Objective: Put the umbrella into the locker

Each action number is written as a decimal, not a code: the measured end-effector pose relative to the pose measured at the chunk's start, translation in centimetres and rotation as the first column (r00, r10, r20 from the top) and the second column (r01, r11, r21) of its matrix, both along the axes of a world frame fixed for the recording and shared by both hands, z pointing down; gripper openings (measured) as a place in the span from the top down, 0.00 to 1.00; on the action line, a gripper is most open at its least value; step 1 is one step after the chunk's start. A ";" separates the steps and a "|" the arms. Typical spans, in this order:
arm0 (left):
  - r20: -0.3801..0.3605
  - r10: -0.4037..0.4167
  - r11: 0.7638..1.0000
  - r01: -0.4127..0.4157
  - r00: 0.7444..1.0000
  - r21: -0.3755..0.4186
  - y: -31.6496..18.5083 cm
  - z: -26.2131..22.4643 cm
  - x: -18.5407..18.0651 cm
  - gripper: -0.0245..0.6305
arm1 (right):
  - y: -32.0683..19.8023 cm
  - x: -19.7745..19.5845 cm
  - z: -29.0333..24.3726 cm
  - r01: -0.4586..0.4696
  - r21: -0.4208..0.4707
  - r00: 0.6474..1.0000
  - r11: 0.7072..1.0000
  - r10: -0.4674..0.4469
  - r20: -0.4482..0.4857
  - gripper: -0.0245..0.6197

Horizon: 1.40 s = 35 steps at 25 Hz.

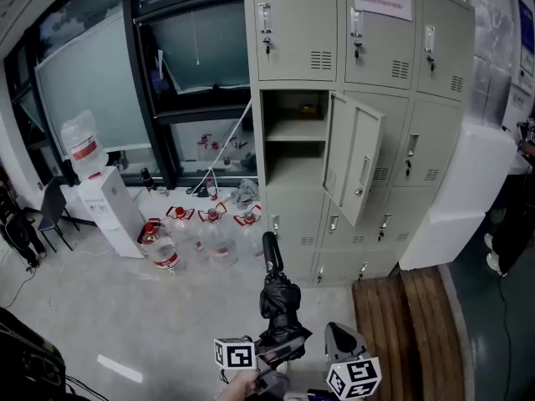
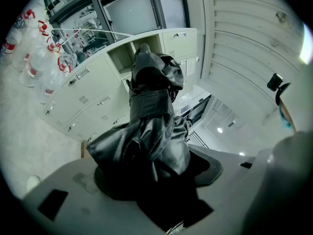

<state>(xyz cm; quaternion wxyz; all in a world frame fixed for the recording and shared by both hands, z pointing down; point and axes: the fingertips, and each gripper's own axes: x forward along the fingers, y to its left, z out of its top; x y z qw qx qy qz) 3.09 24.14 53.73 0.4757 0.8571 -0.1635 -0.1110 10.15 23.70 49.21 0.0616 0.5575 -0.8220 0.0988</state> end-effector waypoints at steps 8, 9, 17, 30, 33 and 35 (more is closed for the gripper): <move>-0.006 0.043 0.999 -0.043 0.999 -0.023 -7.4 1.1 1.7 0.55 | -7.8 0.8 1.0 0.012 -0.004 1.000 1.000 -0.012 -0.009 0.96; -0.011 0.050 0.998 -0.050 0.999 -0.025 -8.8 1.3 1.9 0.55 | -9.2 1.1 1.2 0.009 -0.006 1.000 1.000 -0.009 -0.010 0.96; -0.017 0.118 0.992 -0.119 0.993 -0.049 -22.2 0.9 3.0 0.55 | -22.8 1.4 1.0 -0.028 -0.031 1.000 0.999 0.027 -0.015 0.96; -0.001 0.228 0.971 -0.228 0.974 -0.071 -37.6 1.1 3.1 0.55 | -38.7 0.3 1.0 -0.085 -0.061 0.996 0.995 0.084 -0.014 0.96; -0.022 0.246 0.966 -0.247 0.969 -0.073 -38.9 0.8 3.6 0.55 | -40.2 0.8 0.9 -0.101 -0.056 0.995 0.993 0.100 -0.021 0.96; -0.025 0.256 0.964 -0.257 0.966 -0.067 -39.7 0.6 3.8 0.55 | -40.9 0.9 0.9 -0.107 -0.054 0.994 0.993 0.105 -0.026 0.96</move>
